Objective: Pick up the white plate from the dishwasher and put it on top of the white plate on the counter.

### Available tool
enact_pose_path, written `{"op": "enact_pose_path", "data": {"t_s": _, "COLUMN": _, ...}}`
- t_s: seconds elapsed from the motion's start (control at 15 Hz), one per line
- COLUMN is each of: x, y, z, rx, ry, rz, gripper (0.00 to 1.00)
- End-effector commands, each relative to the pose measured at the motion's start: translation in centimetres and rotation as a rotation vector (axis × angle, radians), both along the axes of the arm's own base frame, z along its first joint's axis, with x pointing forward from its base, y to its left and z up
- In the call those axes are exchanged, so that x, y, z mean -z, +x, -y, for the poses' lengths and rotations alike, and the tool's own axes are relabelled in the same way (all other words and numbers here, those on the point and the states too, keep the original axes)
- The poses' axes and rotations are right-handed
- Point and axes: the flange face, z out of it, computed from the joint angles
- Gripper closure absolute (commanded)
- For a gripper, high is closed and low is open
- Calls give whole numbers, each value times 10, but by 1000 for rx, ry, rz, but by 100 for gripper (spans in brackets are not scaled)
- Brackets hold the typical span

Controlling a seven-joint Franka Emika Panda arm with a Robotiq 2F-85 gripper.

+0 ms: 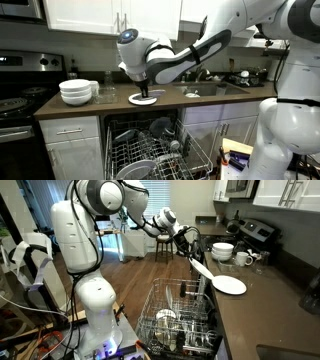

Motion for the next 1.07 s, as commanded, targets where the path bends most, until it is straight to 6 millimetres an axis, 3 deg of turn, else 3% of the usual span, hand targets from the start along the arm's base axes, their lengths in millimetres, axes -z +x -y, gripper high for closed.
{"op": "enact_pose_path", "data": {"t_s": 0.0, "x": 1, "y": 0, "z": 1, "rx": 3, "ry": 1, "rz": -4, "gripper": 94}}
{"op": "enact_pose_path", "data": {"t_s": 0.4, "x": 14, "y": 6, "z": 9, "rx": 3, "ry": -12, "rz": -9, "gripper": 99}}
{"op": "enact_pose_path", "data": {"t_s": 1.0, "x": 27, "y": 22, "z": 46, "rx": 5, "ry": -76, "rz": 35, "gripper": 99}}
